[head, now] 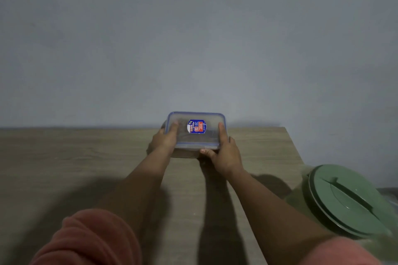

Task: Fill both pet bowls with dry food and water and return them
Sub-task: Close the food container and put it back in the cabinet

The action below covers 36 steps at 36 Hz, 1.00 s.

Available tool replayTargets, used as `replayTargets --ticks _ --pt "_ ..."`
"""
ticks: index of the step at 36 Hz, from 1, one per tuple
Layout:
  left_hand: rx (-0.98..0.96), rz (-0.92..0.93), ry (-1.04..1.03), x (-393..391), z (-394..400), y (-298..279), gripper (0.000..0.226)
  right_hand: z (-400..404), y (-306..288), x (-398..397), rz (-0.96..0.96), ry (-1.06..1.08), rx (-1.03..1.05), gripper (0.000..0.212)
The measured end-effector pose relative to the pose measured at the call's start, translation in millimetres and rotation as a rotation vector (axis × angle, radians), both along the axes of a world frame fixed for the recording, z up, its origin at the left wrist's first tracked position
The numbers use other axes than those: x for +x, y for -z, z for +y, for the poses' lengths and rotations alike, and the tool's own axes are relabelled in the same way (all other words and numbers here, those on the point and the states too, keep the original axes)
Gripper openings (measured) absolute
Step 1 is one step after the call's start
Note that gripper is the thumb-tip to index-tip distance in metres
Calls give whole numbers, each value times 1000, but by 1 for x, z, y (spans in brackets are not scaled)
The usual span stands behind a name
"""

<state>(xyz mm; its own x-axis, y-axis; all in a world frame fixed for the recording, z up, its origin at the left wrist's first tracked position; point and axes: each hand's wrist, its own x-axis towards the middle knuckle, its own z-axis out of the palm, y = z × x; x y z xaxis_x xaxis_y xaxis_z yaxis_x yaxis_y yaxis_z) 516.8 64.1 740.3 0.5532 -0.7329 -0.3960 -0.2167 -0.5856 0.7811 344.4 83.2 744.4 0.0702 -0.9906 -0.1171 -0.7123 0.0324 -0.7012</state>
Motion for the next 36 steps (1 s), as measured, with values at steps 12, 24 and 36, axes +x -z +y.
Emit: replayTargets --ticks 12,24,36 --pt "-155 83 -118 -1 95 -13 75 61 -13 -5 -5 -135 -76 98" --pt "-247 52 -95 -19 179 -67 55 144 -53 -21 -8 -121 -169 101" --pt "-256 60 24 -50 288 -92 55 277 -75 -52 -22 3 -201 100"
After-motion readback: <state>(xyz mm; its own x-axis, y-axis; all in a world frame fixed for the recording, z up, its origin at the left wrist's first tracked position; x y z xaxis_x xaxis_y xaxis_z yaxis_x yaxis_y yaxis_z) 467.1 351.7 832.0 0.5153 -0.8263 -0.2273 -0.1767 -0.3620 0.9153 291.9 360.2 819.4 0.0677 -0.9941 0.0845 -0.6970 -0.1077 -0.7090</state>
